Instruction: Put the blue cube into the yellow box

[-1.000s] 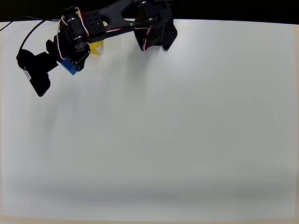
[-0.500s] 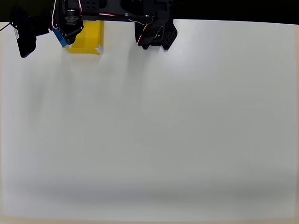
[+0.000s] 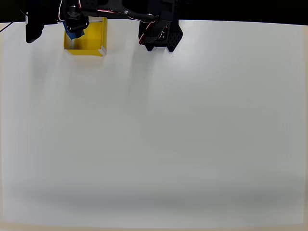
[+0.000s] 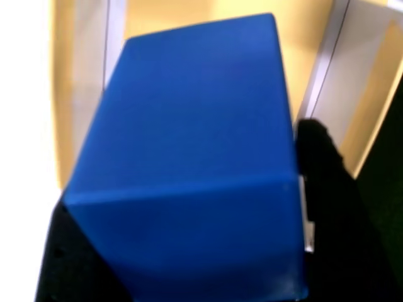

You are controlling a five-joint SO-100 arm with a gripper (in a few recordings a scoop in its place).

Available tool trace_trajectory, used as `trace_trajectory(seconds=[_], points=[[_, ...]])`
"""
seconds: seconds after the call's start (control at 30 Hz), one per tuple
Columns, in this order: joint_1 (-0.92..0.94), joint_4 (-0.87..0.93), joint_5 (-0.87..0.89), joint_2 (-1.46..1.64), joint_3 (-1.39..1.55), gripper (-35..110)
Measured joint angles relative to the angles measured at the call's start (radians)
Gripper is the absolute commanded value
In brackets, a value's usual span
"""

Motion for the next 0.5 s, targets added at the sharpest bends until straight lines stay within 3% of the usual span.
trace_trajectory(seconds=[0.5], points=[[0.0,-0.209,0.069,0.015,0.276,13]])
